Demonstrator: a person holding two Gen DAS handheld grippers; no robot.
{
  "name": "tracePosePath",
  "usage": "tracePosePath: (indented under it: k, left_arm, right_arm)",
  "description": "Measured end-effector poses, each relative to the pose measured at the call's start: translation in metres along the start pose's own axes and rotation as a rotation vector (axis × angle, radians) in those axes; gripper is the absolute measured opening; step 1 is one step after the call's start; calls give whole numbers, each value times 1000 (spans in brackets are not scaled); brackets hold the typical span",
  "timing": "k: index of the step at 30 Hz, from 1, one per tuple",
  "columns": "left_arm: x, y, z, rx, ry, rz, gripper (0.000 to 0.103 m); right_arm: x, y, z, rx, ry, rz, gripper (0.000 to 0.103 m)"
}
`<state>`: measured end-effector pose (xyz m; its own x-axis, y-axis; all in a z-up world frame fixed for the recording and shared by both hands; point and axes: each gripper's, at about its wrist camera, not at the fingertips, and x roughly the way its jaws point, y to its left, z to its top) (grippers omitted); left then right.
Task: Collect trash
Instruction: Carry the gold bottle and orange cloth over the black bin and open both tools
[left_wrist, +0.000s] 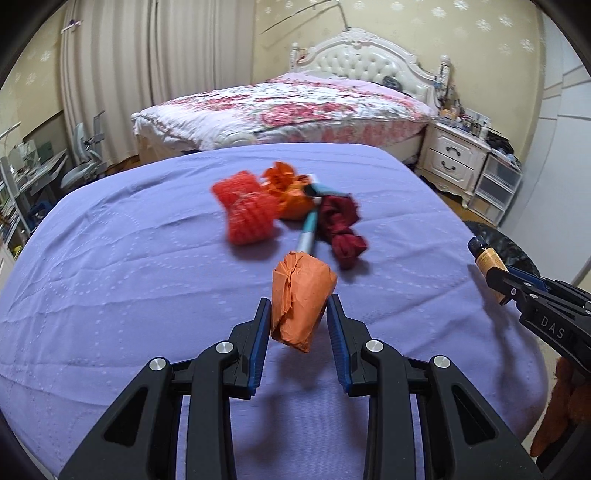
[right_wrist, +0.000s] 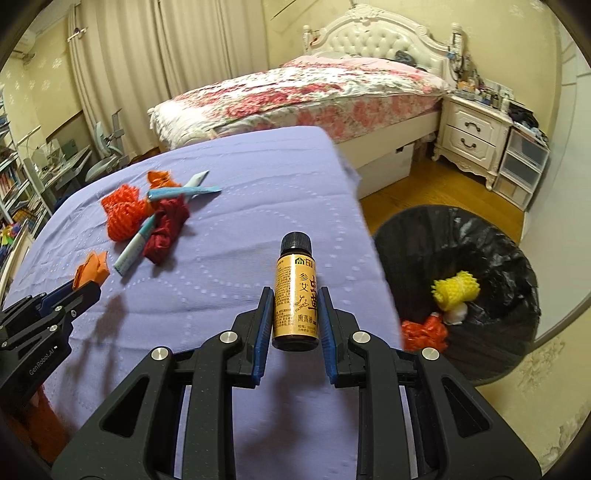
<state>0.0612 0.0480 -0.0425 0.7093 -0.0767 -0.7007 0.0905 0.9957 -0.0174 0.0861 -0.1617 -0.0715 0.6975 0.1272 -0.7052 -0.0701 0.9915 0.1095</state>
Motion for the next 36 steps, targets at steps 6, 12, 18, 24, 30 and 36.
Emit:
tracePosePath:
  k: [6, 12, 18, 24, 30, 36]
  left_arm:
    - [8, -47, 9, 64, -4, -57, 32]
    - [21, -94, 20, 119, 4, -114, 32]
    - [38, -134, 32, 177, 2, -146, 32]
    - [52, -173, 41, 233, 3, -178, 32]
    - [64, -200, 44, 277, 10, -185, 32]
    - [77, -216, 46, 305, 24, -183, 32]
  right_arm:
    - [-10, -41, -3, 65, -25, -52, 24]
    - [-15, -83, -4, 131, -45, -118, 24]
    - [-19, -121, -3, 191, -63, -170, 24]
    - [-18, -151, -2, 242, -66, -197, 24]
    - [-10, -168, -3, 278, -61, -211, 24]
    - [-2, -173, -3, 294, -50, -214, 24]
